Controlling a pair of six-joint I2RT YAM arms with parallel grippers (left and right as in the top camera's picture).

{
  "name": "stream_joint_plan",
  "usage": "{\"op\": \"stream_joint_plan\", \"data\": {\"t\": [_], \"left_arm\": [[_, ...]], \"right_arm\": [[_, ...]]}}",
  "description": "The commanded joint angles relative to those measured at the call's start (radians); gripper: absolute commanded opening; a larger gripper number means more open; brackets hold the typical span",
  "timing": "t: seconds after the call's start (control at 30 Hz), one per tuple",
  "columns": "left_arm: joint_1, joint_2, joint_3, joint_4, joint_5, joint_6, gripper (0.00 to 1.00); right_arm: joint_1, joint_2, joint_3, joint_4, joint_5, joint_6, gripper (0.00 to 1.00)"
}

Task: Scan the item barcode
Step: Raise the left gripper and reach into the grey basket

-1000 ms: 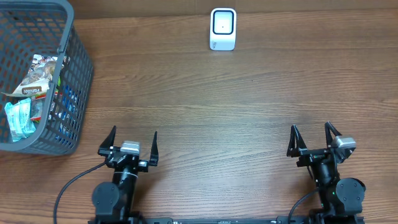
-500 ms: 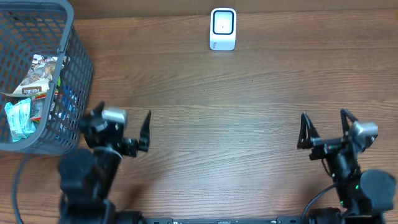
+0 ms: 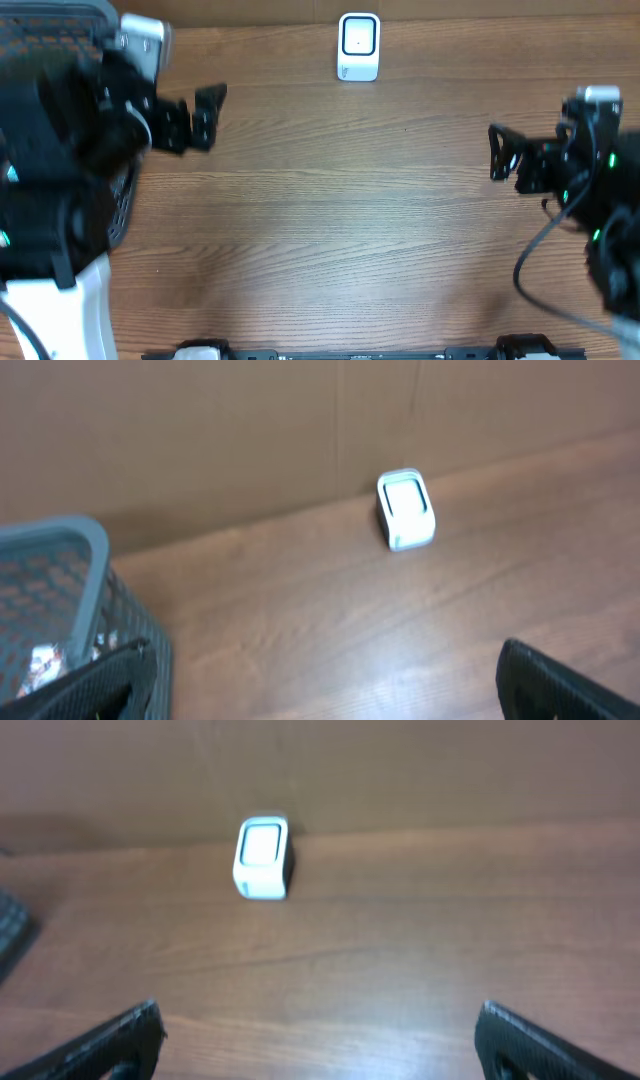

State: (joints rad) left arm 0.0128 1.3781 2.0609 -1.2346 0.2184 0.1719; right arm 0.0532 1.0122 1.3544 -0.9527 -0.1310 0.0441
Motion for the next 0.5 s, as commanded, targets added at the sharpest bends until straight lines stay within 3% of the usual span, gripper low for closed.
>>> {"op": "stream_joint_plan", "data": {"t": [0.0, 0.13, 0.47], "left_arm": [[-0.004, 0.179, 0.305, -0.124, 0.019, 0.031, 1.00], [-0.004, 0.346, 0.575, -0.252, 0.023, 0.031, 0.99], [-0.002, 0.443, 0.605, -0.261, -0.030, 0.066, 1.00]], "right_arm": [[0.003, 0.130, 0.214, -0.125, -0.037, -0.077, 1.00], [0.003, 0.289, 0.417, -0.313, -0.035, -0.078, 1.00], [0.003, 0.405, 0.444, -0.343, -0.238, -0.067, 1.00]]}}
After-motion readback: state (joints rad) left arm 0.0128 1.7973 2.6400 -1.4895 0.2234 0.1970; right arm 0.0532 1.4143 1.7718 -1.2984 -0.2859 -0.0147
